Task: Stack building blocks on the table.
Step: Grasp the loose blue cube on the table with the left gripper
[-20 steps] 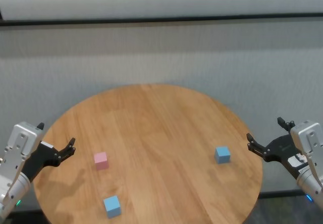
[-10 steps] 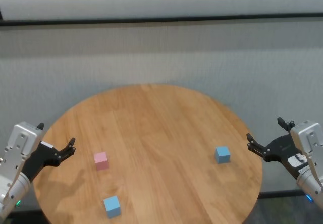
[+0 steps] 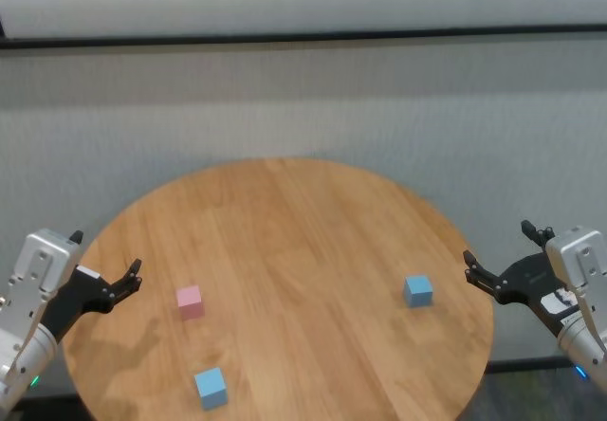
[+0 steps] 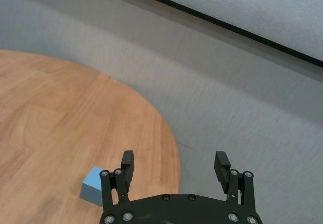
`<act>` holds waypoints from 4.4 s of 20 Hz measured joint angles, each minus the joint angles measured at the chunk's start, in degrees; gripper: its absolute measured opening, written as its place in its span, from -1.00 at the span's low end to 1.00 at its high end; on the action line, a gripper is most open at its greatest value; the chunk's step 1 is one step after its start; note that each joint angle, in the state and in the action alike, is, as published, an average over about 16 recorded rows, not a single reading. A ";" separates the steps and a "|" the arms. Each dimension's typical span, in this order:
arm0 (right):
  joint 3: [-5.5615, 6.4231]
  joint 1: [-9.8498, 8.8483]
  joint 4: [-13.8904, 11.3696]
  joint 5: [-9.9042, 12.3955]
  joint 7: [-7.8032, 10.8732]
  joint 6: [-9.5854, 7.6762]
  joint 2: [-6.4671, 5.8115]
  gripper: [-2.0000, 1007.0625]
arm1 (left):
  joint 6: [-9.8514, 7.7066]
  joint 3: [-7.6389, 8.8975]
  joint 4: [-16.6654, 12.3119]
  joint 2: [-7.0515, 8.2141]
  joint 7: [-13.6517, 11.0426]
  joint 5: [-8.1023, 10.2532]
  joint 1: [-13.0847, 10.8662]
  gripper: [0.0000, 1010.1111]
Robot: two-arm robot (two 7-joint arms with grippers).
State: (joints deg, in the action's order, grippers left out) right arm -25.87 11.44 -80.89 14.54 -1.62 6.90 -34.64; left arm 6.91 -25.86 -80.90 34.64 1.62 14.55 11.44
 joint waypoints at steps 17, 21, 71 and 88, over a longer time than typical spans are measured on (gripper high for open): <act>0.00 0.00 0.00 0.00 0.00 0.00 0.00 0.99 | -0.03 1.03 -2.52 2.03 -1.40 0.11 -1.17 0.98; 0.00 0.00 0.00 0.00 0.00 0.00 0.00 0.99 | 0.30 2.67 -5.50 4.82 -3.49 0.98 -3.03 0.98; 0.00 0.00 0.00 0.00 0.00 0.00 0.00 0.99 | 6.29 -1.75 -3.64 4.73 -38.01 4.06 -3.67 0.98; 0.00 0.00 0.00 0.00 0.00 0.00 0.00 0.99 | 8.00 -2.68 4.13 0.79 -41.31 0.43 -0.08 0.98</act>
State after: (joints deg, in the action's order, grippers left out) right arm -25.86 11.44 -80.89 14.54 -1.62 6.90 -34.64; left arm 14.91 -28.54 -76.77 35.43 -39.69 14.98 11.36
